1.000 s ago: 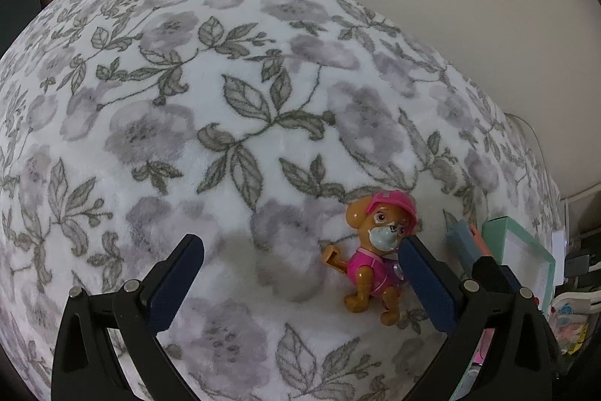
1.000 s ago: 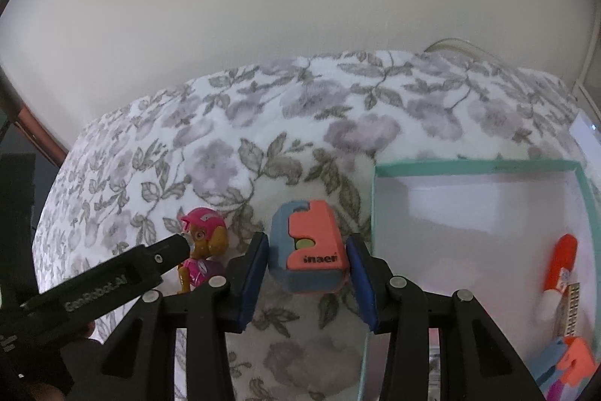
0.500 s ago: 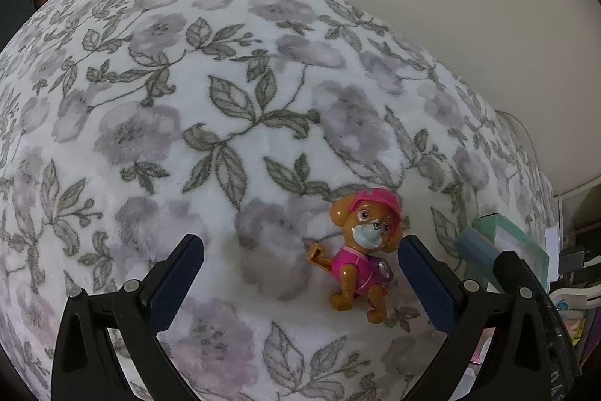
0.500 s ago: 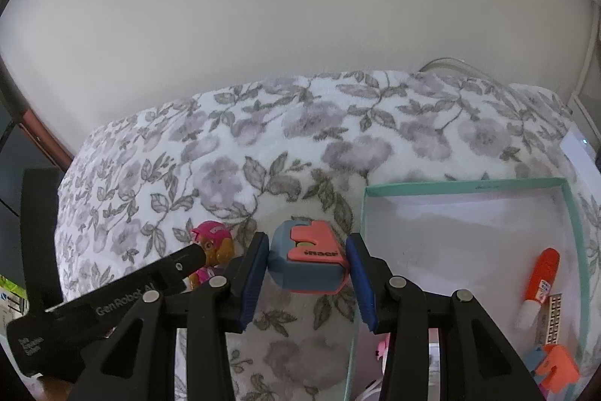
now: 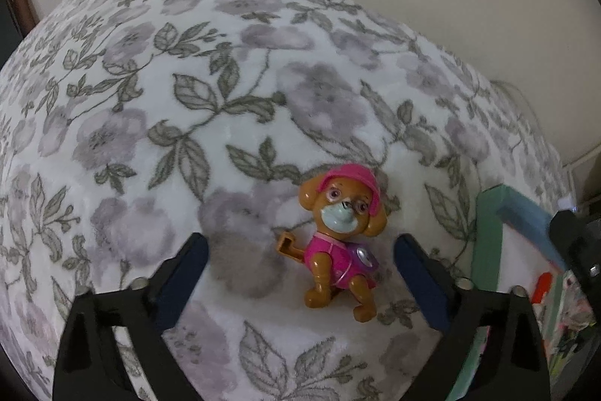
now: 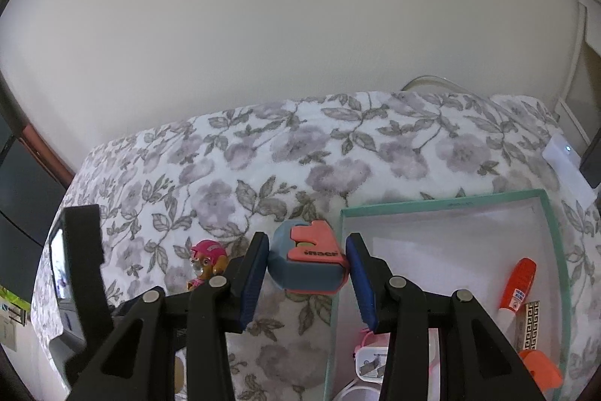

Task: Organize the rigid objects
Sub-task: 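Grasp the pink toy dog figure with the left tool while the right tool lifts the block, then carry the dog figure and block into the tray and open both tools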

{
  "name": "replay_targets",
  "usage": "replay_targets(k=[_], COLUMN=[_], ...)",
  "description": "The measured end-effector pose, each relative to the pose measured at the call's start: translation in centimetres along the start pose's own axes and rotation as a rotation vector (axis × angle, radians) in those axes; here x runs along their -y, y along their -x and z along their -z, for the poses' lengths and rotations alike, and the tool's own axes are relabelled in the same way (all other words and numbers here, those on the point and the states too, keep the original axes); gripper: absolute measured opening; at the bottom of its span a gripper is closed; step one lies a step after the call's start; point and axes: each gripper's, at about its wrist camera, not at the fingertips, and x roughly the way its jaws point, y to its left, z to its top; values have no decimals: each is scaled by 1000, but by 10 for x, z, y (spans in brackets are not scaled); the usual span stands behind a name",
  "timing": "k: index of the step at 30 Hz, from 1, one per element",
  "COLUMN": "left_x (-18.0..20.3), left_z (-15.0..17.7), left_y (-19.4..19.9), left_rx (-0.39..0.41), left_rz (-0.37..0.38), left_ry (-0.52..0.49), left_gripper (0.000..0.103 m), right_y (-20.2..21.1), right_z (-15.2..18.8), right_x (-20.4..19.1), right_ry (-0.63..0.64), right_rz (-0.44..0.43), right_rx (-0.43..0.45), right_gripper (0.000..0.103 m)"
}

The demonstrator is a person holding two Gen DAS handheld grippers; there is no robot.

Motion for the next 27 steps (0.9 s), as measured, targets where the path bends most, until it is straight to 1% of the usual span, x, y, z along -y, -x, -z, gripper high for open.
replay_targets(k=[1,2,3,4,5,6,7,13,14,15,18,23,27], left_x=[2,4,6,8,10,11,11,5,4,5,6,16,32], left_z=[1,2,3,3,3,3,3,0,-3,-6,-11,-16,-15], left_y=[-2,-3,-3,-3,-2,-1,0,6,11,15,41,82,99], left_rx=[-1,5,13,16,21,25,26,14,23,37,114,218,255], left_rz=[-9,-27,-41,-47,-55,-59,-54,-35,-24,-15,-13,29,56], left_ry=[-4,-13,-30,-42,-50,-51,-49,-18,-7,-2,10,-10,-41], left_gripper=[86,85,82,75,70,58,51,51,51,51,51,51,51], right_y=[0,0,-1,-1,-1,-1,-1,1,1,2,7,24,39], right_z=[0,1,1,1,1,1,1,1,1,1,-1,-7,-12], right_x=[0,0,0,0,1,1,1,2,2,2,2,5,16], right_ry=[0,0,-1,-2,-4,-5,-7,-12,-11,-10,-9,-10,-27], right_rz=[0,-1,-2,-3,-3,-2,-2,0,-1,-2,-8,-12,-1], right_rx=[-1,-2,-2,-3,-2,-3,-3,-3,-2,0,9,43,67], right_gripper=[45,45,45,45,45,45,45,45,45,45,45,45,45])
